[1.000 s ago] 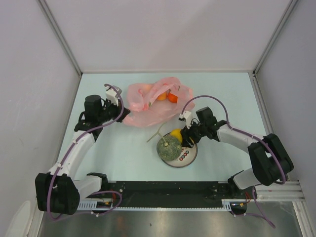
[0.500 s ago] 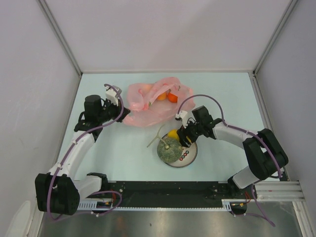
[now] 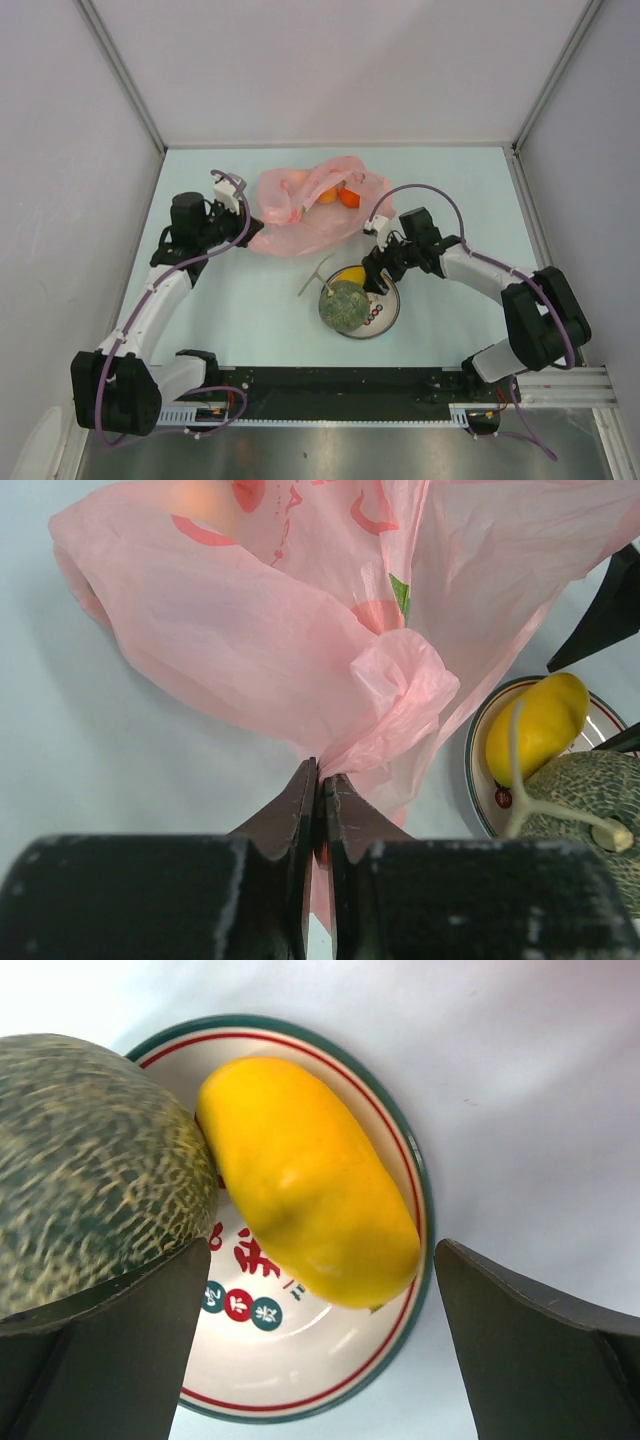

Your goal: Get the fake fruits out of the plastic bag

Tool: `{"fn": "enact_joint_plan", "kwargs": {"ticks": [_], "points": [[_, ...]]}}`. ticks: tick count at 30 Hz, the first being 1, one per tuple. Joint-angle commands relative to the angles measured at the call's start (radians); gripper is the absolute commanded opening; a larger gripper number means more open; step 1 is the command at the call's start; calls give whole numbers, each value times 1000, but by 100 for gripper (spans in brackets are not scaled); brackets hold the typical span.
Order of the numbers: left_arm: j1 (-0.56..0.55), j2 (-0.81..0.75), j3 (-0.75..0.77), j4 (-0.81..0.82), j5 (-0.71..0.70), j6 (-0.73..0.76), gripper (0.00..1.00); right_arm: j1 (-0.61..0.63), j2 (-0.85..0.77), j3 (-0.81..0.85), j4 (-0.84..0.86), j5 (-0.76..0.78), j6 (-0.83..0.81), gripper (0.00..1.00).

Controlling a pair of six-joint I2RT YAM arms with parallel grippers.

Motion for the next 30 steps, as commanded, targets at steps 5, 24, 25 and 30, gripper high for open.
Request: {"fn": "enact_joint_plan", "kwargs": {"ticks": [5, 24, 25, 30], "points": [[7, -5, -1, 43, 11, -8, 11, -30, -78, 43, -29, -13, -20, 100], [7, -19, 3, 18, 7, 13, 11, -4, -212, 233, -17, -53, 84, 96], [6, -20, 2, 18, 7, 14, 11, 5, -209, 244, 7, -32, 130, 95], [8, -31, -3, 34, 10, 10, 11, 19, -137, 316, 194, 37, 281, 72]]}}
